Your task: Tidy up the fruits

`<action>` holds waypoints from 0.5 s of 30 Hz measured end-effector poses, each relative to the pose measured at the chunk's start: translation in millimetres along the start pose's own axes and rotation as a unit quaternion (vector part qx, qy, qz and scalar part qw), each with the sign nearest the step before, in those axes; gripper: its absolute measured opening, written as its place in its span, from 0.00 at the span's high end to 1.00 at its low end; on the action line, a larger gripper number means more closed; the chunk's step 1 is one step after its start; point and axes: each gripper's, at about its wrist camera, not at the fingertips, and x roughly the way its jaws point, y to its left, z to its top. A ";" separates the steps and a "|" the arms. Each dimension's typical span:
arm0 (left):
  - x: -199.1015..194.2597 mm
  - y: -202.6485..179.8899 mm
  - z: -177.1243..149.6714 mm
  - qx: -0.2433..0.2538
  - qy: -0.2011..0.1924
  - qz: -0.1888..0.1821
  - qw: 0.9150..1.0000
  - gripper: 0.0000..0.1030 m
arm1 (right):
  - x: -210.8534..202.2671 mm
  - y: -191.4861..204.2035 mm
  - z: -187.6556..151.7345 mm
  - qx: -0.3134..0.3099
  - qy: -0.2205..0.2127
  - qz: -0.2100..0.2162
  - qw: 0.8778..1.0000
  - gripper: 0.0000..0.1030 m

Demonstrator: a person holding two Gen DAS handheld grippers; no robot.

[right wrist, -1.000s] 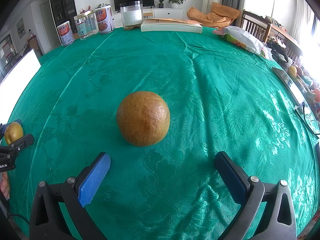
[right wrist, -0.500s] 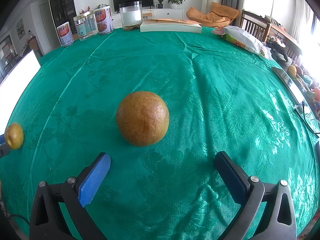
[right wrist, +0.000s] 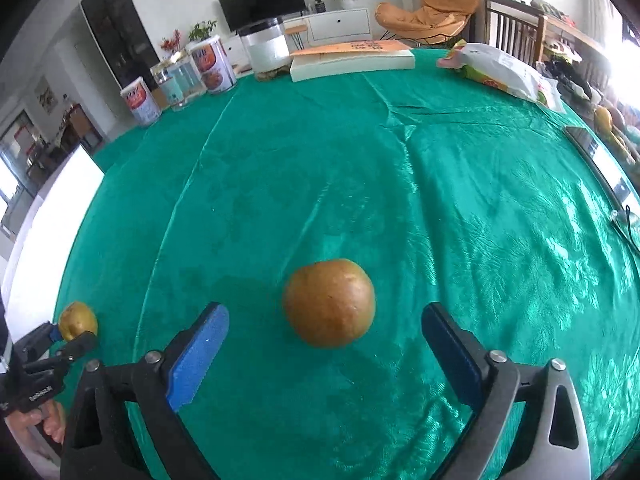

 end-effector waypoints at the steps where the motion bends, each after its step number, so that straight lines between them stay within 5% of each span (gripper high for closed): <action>1: -6.5 1.8 -1.0 -0.006 0.001 -0.003 1.000 0.46 | 5.4 1.7 1.2 0.000 0.003 -0.004 1.000 0.32; 2: -14.5 3.4 -2.4 -0.013 0.002 -0.007 1.000 0.46 | 8.5 1.8 2.1 0.001 0.006 -0.017 1.000 0.52; 5: -58.2 12.1 -6.4 -0.045 -0.002 -0.051 0.998 0.46 | 0.4 12.9 4.4 0.021 0.001 0.009 1.000 0.53; 9: -146.1 37.1 -2.4 -0.074 -0.046 -0.100 0.991 0.46 | -30.7 94.9 15.9 -0.031 -0.003 0.100 0.995 0.53; 12: -200.7 78.8 8.3 -0.104 -0.082 -0.081 0.988 0.46 | -55.9 186.0 25.3 -0.084 -0.001 0.192 0.978 0.53; 15: -231.2 141.9 20.2 -0.150 -0.101 -0.025 0.983 0.46 | -75.8 284.8 31.9 -0.152 0.004 0.260 0.954 0.53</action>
